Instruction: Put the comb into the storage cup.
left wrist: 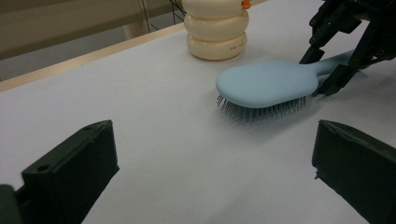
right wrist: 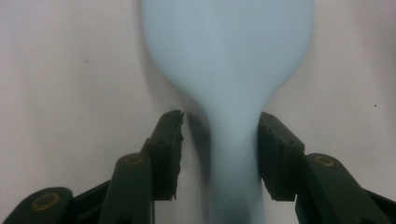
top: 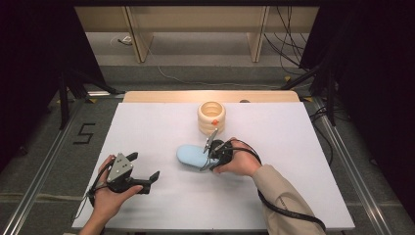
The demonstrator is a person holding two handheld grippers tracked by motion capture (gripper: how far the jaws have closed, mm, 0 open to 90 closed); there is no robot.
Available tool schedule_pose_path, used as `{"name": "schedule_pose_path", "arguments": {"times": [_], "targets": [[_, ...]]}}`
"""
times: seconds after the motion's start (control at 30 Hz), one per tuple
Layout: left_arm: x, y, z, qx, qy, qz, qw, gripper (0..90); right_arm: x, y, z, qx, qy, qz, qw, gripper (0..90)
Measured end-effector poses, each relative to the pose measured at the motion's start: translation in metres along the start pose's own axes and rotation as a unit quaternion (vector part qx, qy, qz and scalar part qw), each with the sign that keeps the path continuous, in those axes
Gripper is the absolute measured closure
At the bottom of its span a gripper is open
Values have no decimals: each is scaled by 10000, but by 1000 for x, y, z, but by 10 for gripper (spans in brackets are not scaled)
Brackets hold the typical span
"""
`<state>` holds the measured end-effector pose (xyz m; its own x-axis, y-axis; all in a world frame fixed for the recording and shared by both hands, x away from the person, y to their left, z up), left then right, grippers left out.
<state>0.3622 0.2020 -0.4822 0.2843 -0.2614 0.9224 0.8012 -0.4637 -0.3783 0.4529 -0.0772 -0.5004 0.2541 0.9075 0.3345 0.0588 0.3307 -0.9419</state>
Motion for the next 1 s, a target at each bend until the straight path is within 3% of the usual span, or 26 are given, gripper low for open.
{"name": "schedule_pose_path", "arguments": {"times": [0.33, 0.47, 0.67, 0.73, 1.0], "targets": [[0, 0, 0, 2, -5, -4, 10000, 0, 1, -1, 2, -5, 120, 82, 9999, 626], [0, 0, 0, 1, -4, -5, 10000, 0, 0, -1, 0, 2, -5, 117, 9999, 651], [0, 0, 0, 4, -6, -2, 10000, 0, 0, -1, 0, 11, 65, 132, 9999, 693], [0, 0, 0, 4, -4, 0, 10000, 0, 1, -1, 1, 9, 157, 101, 9998, 694], [0, 0, 0, 5, 5, -1, 10000, 0, 0, -1, 1, 10, 153, 171, 9997, 697]]}}
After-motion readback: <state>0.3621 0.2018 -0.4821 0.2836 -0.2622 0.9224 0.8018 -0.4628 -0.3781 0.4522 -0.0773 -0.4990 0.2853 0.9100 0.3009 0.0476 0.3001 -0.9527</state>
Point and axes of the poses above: each handheld gripper's, and its own axes: y roughly forward along the jaws, x roughly out of its top, z roughly to its left, the point moved 4 cm from there along y, roughly forward along the jaws, and after that the axes turned 6 degrees about x, right-handed, at the moved point
